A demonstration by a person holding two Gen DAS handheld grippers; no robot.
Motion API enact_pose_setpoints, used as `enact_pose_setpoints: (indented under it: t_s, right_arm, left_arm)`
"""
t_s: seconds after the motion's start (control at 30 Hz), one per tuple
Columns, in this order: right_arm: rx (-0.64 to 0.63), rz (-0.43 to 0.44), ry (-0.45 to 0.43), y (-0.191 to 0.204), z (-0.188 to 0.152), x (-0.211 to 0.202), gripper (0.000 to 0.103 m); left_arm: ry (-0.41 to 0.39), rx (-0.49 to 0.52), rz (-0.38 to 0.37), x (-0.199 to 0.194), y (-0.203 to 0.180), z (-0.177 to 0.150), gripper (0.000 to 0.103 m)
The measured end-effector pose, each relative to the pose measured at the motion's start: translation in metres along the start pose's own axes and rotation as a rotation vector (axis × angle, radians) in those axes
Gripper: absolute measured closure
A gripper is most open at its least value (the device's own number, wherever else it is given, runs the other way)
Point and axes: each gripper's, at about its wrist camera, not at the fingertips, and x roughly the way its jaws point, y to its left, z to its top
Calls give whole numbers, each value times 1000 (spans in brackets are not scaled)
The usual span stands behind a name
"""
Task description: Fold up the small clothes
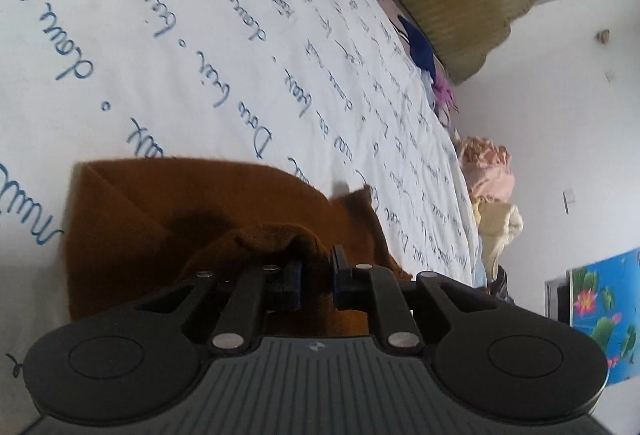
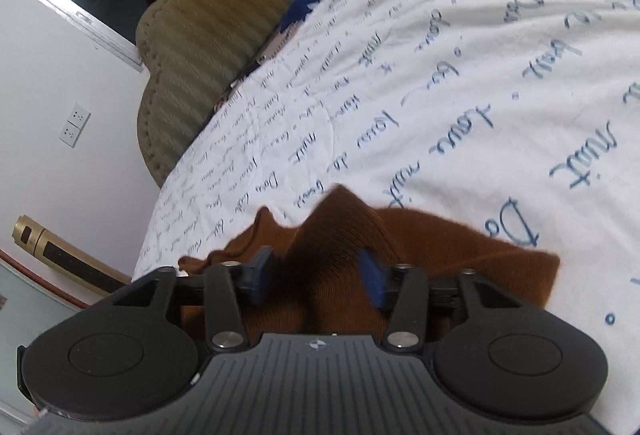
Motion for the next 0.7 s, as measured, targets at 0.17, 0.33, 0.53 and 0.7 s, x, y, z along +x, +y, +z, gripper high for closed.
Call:
enact_pose_setpoints:
  t_s: [0.17,0.33,0.53,0.7]
  right_arm:
    - [-98,-40,-17,12,-4,-1,45]
    - [-184,-77,-25,21,-10,-4,40]
    - [-311,-78,-52,30,-29,-44,29]
    - [-329,-102,-91,15,-47,-95,29]
  left_arm:
    - [-92,-21,-39,-15,2,2,33]
    - [-135,26,-40,-34,-5,6,25]
    - [-160,535,254,-60,-28,-38,25]
    - [-133,722,303,-78,-13,-79,26]
